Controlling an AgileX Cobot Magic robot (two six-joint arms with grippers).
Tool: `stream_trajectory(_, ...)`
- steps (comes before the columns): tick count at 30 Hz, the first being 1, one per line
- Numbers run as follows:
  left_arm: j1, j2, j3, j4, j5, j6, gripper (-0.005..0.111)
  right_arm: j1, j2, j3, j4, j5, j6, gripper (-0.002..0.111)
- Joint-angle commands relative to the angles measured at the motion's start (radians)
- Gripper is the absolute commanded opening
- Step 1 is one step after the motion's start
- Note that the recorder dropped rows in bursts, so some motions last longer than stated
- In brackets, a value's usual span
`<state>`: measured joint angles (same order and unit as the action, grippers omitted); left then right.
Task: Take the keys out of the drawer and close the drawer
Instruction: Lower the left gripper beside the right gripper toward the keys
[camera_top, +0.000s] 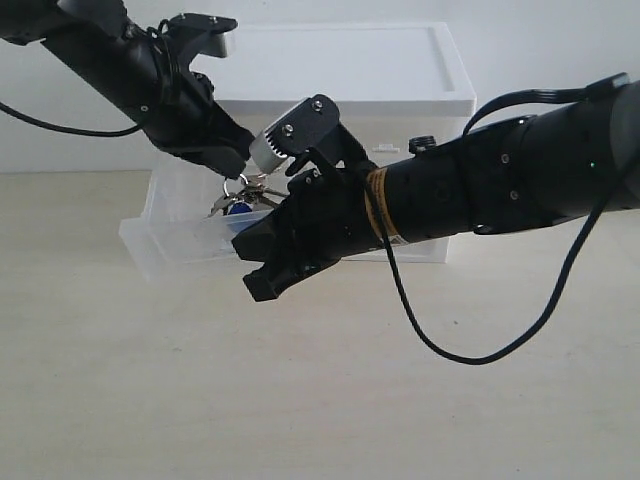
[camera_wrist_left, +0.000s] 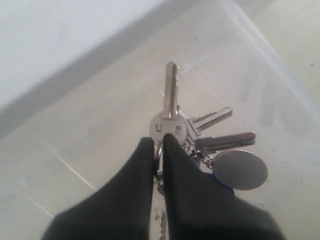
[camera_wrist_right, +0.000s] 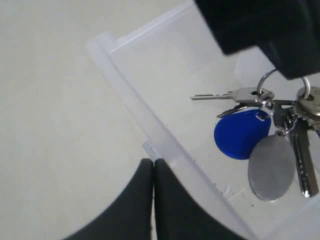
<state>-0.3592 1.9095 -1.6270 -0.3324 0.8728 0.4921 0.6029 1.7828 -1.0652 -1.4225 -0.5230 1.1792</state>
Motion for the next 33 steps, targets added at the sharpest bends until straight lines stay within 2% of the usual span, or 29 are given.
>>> stream_trajectory(1,0.000,-0.063,-0.002,0.006,-0.015,-0.007,0.004,-0.014,-0.005,-0.014,0.033,0.041,-0.006,0.000)
stream_trajectory(11,0.000,-0.103,-0.002,0.006,0.068,0.001,0.005,-0.014,-0.005,-0.014,0.030,0.041,-0.006,0.000)
stream_trajectory(14,0.000,-0.077,-0.002,0.000,0.046,0.001,0.020,-0.014,-0.005,-0.014,0.030,0.041,-0.006,0.000)
stream_trajectory(18,0.000,-0.034,-0.002,0.004,0.010,-0.003,0.060,-0.014,-0.005,-0.014,0.029,0.041,-0.006,0.000)
stream_trajectory(20,0.000,-0.014,-0.002,-0.001,0.010,0.002,0.069,-0.014,-0.005,-0.014,0.029,0.041,-0.006,0.000)
stream_trajectory(22,0.000,0.007,-0.002,-0.001,-0.007,0.009,0.068,-0.014,-0.005,-0.014,0.029,0.041,-0.006,0.000)
stream_trajectory(28,-0.002,0.058,-0.002,-0.042,-0.034,0.014,0.052,-0.014,-0.005,-0.014,0.029,0.041,-0.006,0.000)
stream_trajectory(33,-0.002,0.077,-0.002,-0.046,-0.034,0.024,0.052,-0.014,-0.005,-0.014,0.031,0.041,-0.006,0.000)
